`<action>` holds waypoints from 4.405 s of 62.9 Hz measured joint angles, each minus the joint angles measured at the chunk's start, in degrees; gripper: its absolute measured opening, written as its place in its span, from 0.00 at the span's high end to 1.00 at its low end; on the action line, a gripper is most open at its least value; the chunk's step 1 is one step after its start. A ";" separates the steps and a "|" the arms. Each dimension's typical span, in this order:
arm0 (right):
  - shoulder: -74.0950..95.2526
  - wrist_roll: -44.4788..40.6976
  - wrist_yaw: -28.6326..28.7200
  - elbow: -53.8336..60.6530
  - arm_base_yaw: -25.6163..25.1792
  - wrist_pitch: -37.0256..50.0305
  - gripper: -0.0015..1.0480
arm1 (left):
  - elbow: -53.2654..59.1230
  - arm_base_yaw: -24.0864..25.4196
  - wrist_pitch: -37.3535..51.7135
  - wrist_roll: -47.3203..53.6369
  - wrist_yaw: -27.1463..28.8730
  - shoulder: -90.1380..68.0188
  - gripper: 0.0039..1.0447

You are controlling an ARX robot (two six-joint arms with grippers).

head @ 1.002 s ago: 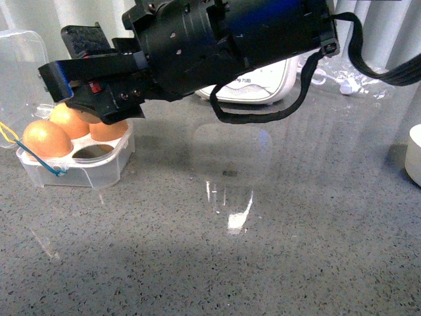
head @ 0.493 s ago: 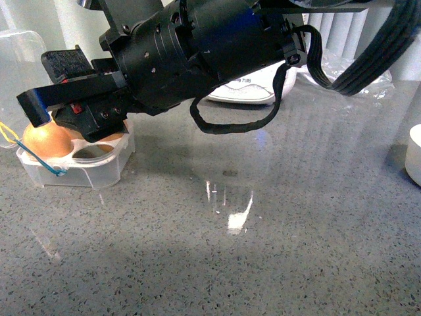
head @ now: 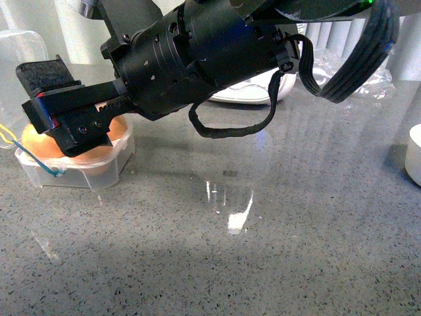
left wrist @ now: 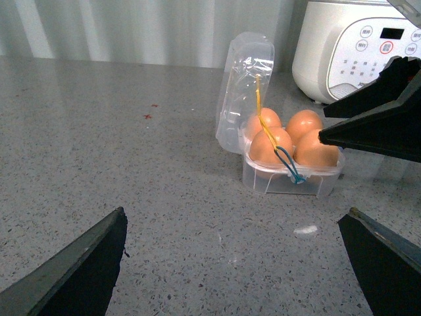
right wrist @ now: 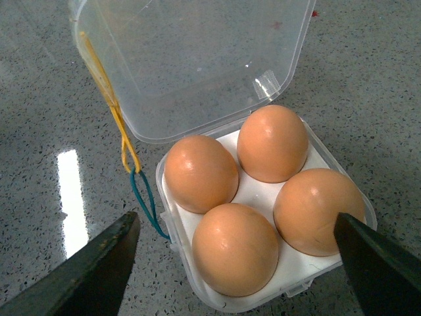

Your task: Put egg into box

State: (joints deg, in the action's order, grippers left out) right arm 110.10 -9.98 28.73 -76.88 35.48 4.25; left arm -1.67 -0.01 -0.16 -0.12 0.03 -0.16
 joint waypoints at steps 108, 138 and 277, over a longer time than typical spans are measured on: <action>-69.88 9.38 -28.72 68.91 -35.43 27.56 0.97 | 0.00 0.00 0.00 0.00 0.00 0.00 0.06; -83.52 9.38 -28.70 74.40 -35.43 19.45 0.97 | 0.00 0.00 0.00 0.00 0.00 0.00 0.06; -109.85 9.44 -28.65 76.59 -35.43 -4.22 0.07 | 0.00 0.00 0.00 0.00 0.00 0.09 0.06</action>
State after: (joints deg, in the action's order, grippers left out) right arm 0.25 -0.54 0.08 -0.30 0.05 0.03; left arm -1.67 -0.01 -0.16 -0.12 0.03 -0.08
